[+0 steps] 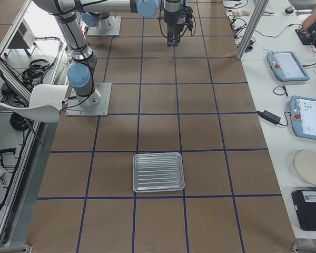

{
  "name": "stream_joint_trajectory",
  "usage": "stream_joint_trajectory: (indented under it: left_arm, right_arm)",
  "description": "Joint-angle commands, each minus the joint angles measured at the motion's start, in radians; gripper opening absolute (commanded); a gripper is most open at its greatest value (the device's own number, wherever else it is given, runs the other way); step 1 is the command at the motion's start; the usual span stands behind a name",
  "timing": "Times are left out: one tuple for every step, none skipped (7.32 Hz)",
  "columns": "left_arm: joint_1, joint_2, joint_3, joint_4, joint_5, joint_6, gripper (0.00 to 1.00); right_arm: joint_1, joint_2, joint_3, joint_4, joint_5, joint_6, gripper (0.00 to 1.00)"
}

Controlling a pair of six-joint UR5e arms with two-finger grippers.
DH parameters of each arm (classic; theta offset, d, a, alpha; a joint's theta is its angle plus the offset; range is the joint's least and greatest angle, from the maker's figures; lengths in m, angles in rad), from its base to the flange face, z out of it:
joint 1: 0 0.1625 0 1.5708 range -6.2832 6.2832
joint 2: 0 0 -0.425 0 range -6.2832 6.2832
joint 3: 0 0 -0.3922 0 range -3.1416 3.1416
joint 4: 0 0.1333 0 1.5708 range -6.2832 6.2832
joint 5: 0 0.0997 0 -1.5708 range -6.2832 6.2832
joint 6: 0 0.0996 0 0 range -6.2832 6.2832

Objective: Place bearing gear from tray to pile

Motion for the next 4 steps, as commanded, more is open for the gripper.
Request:
stream_joint_trajectory:
  left_arm:
    - [0.252,0.114,-0.097,-0.112,0.076,0.362,0.01]
    - [0.363,0.158,-0.158,-0.091,0.133,0.537,0.00]
    - [0.476,0.180,-0.186,-0.065,0.152,0.651,0.00]
    - [0.594,0.182,-0.220,-0.039,0.149,0.789,0.00]
  right_arm:
    - [0.000,-0.002,0.000,0.000,0.000,-0.001,1.00]
    - [0.000,-0.002,0.000,0.000,0.000,0.000,1.00]
    - [0.000,0.000,0.000,0.000,0.000,-0.001,1.00]
    - [0.000,0.001,0.000,0.000,0.000,0.000,1.00]
